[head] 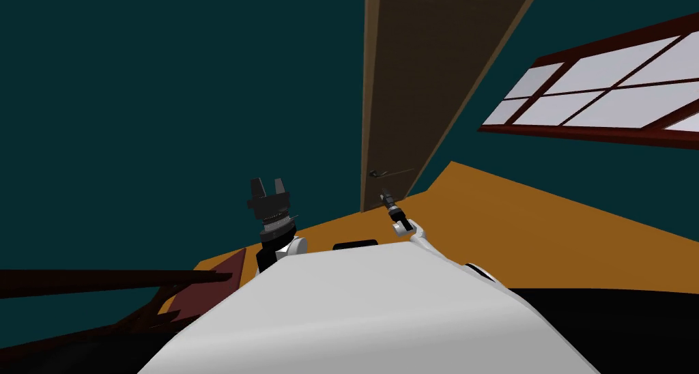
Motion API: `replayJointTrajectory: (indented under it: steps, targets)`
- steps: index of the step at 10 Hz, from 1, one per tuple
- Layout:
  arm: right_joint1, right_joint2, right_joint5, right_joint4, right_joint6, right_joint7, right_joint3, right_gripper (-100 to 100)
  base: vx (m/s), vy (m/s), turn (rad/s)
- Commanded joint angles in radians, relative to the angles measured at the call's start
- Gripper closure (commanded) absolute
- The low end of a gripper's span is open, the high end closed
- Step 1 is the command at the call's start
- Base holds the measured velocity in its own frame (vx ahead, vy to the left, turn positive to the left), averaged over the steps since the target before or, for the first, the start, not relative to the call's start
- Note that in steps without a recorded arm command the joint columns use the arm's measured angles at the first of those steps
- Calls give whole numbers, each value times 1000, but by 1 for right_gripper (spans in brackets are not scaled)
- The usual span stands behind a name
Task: Pull the door open
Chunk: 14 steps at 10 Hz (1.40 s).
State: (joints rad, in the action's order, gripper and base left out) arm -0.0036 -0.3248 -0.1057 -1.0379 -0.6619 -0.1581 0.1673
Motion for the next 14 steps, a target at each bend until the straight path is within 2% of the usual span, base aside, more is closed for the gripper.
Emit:
replayJointTrajectory:
  steps: [1,2,11,12,13,14]
  targets:
    - [-12,-7,-6,30,-5,-2,3,-100,60,-97,73]
    - [-29,-16,-13,68,-12,-6,7,-100,89,-112,138]
    - [-100,-55,-43,233,-44,-21,24,-100,76,-93,70]
    - [-88,-52,-41,208,-36,-18,22,-100,35,-34,15]
    - [-78,-71,-50,228,-55,-31,7,-100,133,60,194]
    - [-75,-78,-54,236,-62,-37,2,-100,210,59,163]
